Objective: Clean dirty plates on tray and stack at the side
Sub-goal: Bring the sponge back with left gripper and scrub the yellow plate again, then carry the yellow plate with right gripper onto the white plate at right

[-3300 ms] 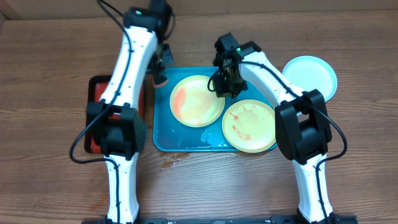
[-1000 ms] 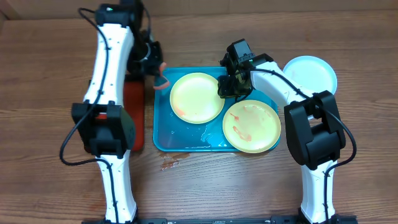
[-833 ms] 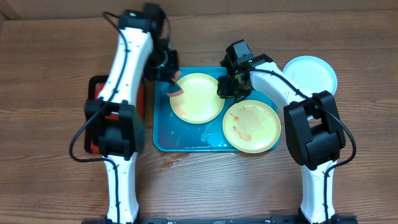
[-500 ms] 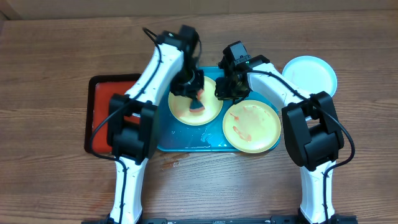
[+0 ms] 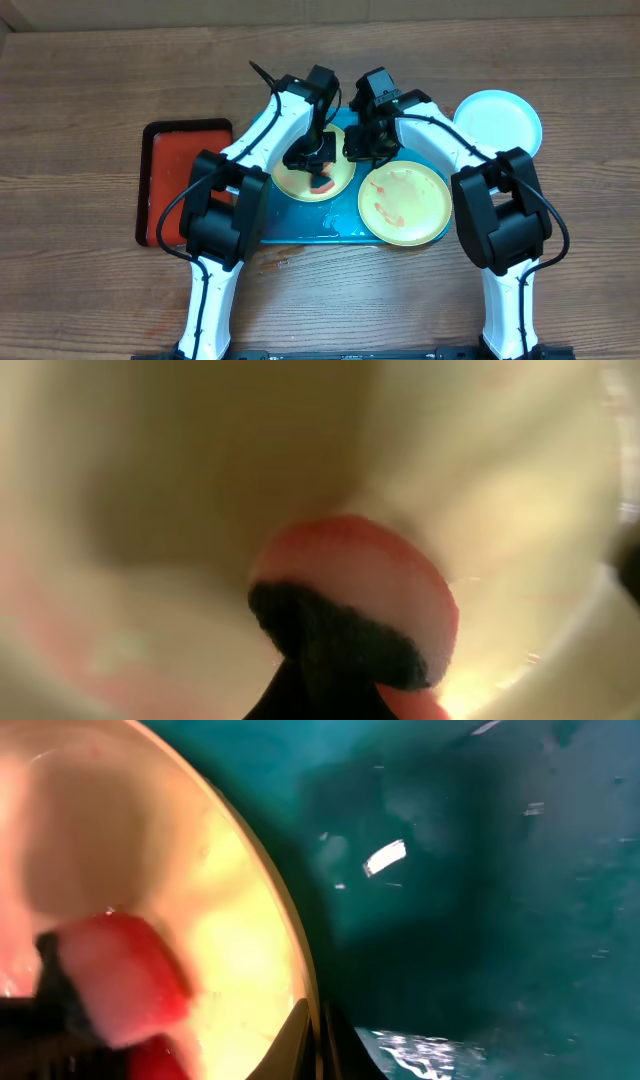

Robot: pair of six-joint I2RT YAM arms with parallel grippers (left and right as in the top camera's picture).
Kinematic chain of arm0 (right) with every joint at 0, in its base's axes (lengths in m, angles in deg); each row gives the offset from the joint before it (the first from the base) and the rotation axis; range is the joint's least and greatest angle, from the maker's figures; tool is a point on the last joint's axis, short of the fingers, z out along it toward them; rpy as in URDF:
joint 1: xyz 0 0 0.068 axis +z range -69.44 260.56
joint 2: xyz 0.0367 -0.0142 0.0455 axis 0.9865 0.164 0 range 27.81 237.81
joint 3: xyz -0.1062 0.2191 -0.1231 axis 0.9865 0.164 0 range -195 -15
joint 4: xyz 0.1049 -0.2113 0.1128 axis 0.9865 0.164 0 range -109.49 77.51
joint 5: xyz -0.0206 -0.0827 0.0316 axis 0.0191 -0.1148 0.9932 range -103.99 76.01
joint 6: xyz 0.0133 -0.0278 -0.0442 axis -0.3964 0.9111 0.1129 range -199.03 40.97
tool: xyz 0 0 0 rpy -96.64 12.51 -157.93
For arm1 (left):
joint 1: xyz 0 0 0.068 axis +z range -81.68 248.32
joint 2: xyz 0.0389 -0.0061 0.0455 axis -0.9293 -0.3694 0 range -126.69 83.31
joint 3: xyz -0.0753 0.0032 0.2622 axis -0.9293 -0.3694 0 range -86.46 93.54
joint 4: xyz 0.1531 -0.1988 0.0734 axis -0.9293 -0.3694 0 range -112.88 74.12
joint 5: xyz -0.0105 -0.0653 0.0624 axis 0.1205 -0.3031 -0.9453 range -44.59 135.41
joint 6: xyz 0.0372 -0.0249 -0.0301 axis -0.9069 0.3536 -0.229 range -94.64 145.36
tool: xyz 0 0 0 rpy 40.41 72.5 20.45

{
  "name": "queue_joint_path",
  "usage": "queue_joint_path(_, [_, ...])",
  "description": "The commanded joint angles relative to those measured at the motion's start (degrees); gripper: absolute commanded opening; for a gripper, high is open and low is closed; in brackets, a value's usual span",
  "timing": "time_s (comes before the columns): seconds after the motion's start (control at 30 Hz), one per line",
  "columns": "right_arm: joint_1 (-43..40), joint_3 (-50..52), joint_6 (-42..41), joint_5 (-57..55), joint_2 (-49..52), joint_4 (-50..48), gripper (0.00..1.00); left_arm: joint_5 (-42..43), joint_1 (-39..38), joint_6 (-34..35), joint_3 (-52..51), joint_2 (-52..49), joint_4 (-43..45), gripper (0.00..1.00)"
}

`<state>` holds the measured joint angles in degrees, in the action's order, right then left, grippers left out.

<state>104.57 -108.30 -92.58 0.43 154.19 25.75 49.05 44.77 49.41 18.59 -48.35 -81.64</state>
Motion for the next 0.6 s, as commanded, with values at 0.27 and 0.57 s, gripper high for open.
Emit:
queue_joint_path(0.27, [0.0, 0.4, -0.2, -2.0, -2.0, -0.5, 0.04, -25.3, 3.3, 3.1, 5.4, 0.2, -8.0, 0.04])
queue_joint_path(0.57, [0.1, -3.9, 2.2, -1.9, -2.2, 4.5, 0.04, -22.3, 9.6, 9.8, 27.4, 0.4, -20.8, 0.04])
